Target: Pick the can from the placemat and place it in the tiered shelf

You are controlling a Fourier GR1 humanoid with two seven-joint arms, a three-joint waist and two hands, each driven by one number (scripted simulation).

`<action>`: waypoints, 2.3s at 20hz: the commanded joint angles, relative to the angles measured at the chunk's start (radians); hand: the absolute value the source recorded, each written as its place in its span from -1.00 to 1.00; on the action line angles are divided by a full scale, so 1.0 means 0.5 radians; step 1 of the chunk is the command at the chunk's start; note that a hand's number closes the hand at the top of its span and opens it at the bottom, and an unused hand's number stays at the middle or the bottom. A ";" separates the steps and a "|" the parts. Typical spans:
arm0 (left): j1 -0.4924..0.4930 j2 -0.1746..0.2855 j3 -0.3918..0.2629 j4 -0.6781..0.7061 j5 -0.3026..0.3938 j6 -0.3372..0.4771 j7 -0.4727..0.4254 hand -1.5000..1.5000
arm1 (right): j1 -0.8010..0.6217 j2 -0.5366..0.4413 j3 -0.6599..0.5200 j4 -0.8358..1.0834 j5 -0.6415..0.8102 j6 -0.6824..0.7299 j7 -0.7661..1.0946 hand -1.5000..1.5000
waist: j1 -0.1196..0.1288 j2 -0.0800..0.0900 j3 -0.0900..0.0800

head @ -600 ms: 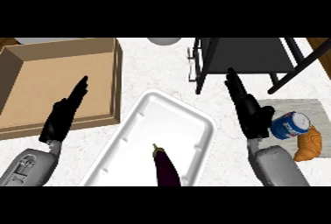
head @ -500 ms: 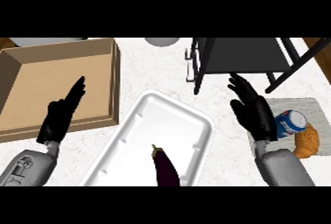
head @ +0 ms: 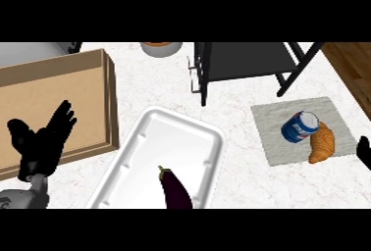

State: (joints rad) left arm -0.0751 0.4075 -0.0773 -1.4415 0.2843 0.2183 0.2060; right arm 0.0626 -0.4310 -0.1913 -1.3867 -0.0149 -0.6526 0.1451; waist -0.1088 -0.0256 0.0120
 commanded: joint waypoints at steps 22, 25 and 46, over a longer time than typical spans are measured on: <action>0.043 -0.156 -0.127 0.071 0.058 -0.139 0.183 0.00 | 0.641 -0.735 -0.047 -1.478 0.182 0.249 1.867 -1.00 | 0.274 0.088 -0.036; 0.076 -0.168 -0.138 0.032 0.014 -0.101 0.175 0.00 | 0.452 -0.842 -0.057 -1.434 0.226 0.290 2.175 -1.00 | 0.285 0.077 -0.033; 0.109 -0.165 -0.086 0.029 0.037 -0.185 0.188 0.00 | -0.379 -0.598 0.603 -0.561 0.623 0.538 2.619 -1.00 | 0.292 0.073 -0.030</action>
State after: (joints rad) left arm -0.0273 0.3152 -0.1391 -1.5112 0.3051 0.1379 0.3030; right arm -0.0284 -0.7561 0.0862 -1.7519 0.2508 -0.3923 1.2265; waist 0.0358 -0.0044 0.0101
